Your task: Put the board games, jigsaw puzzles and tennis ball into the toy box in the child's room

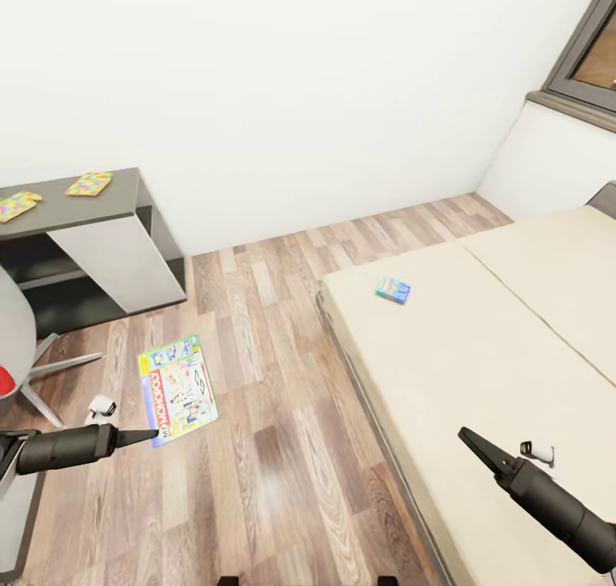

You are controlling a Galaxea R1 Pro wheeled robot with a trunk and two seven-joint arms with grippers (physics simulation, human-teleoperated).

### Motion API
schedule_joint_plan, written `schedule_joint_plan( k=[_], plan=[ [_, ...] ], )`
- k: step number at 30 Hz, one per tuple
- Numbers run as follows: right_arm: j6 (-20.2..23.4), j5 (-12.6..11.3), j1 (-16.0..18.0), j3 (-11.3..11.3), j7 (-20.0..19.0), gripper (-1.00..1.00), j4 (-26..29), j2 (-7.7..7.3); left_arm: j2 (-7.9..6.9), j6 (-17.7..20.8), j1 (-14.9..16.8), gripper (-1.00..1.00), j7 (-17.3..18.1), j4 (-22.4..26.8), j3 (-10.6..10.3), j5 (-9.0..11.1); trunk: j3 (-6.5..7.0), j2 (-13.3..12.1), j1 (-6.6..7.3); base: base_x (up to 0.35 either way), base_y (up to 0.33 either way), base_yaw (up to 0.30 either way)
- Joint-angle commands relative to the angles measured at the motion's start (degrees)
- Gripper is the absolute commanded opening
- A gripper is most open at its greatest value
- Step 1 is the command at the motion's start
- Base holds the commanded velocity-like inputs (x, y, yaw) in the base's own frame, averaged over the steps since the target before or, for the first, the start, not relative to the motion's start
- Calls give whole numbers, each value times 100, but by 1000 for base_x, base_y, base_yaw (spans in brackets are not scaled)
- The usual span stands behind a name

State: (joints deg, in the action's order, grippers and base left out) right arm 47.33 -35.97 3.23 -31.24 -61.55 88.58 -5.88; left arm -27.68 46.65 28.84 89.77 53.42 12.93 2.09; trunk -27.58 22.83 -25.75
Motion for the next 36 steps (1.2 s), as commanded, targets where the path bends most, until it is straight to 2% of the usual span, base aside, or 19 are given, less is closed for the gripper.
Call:
schedule_joint_plan(
  k=[1,36],
  plan=[
    [31,-15,2,-4,-6,100,1,0,-1,55,5,-100,23,1,-1,2,1,9,-3,0,0,173],
    [31,-15,2,-1,-6,100,1,0,7,55,6,-100,23,1,-10,2,287,9,-3,0,0,174]
  ],
)
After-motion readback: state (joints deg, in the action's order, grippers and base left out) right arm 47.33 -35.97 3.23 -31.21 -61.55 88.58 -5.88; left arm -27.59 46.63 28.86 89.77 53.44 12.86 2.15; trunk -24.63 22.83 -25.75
